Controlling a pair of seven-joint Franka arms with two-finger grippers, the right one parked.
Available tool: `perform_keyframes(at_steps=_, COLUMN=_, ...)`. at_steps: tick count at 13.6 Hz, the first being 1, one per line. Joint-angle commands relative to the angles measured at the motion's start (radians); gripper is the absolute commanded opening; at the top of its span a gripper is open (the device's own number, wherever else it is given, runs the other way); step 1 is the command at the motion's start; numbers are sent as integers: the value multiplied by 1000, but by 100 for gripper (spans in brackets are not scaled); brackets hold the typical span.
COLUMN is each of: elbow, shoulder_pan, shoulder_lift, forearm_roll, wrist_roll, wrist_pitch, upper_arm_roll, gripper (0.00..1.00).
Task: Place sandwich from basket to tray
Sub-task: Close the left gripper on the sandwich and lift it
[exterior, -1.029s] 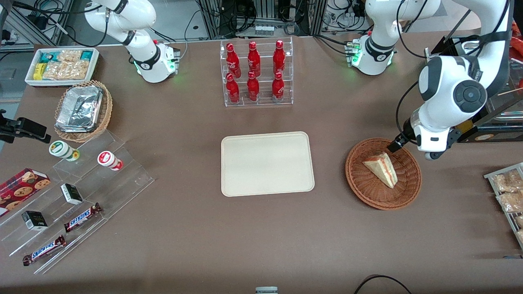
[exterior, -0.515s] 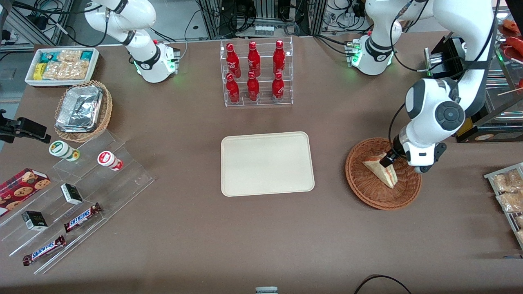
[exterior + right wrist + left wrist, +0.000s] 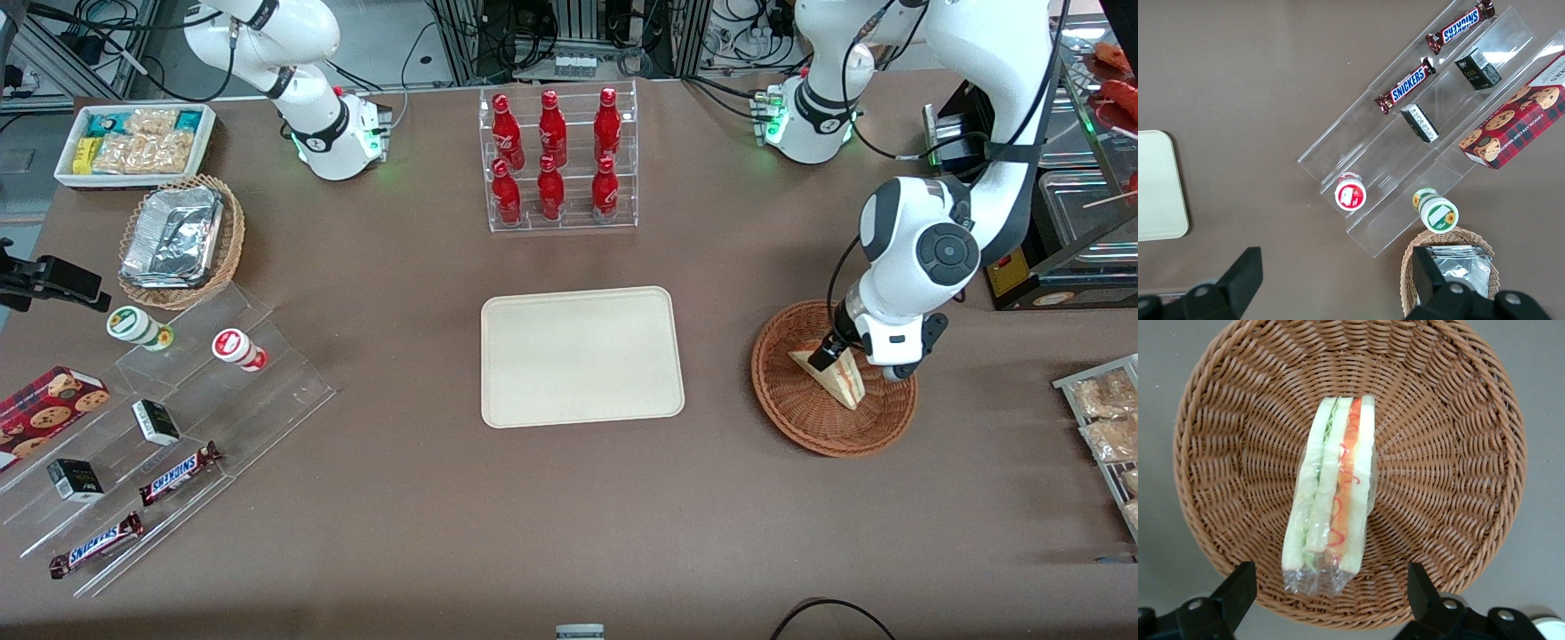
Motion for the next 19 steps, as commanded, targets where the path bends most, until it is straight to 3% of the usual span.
perform_keyframes(at_steps=1, elbow=12, shoulder_pan=-6, shoulder_lift=32, forearm_roll=-11, wrist_roll=-14, wrist_pitch=38, upper_arm_roll=6, gripper=100)
perform_keyframes(at_steps=7, elbow=11, shoulder_pan=0, shoulder_lift=69, forearm_roll=-7, wrist_roll=-11, wrist_pitch=78, upper_arm_roll=11, gripper=100)
perform_keyframes(at_steps=8, elbow=12, shoulder_pan=2, shoulder_lift=76, forearm_roll=-7, wrist_roll=-11, wrist_pitch=79, upper_arm_roll=11, gripper=94)
perform_keyframes(at_steps=10, elbow=11, shoulder_pan=3, shoulder_lift=91, forearm_roll=-7, wrist_roll=-11, wrist_pitch=85, upper_arm_roll=14, gripper=69)
perform_keyframes(at_steps=13, elbow=7, shoulder_pan=3, shoulder_lift=95, forearm_roll=-5, wrist_roll=-9, wrist_pitch=87, upper_arm_roll=14, gripper=4)
perform_keyframes(at_steps=16, elbow=11, shoulder_pan=2, shoulder_lift=82, forearm_roll=-5, wrist_roll=4, wrist_pitch=60, upper_arm_roll=14, gripper=0)
perform_keyframes(at_steps=19, elbow=65, shoulder_pan=-6, shoulder_lift=14, forearm_roll=2, wrist_roll=6, wrist_pitch=-136, upper_arm_roll=11, gripper=0)
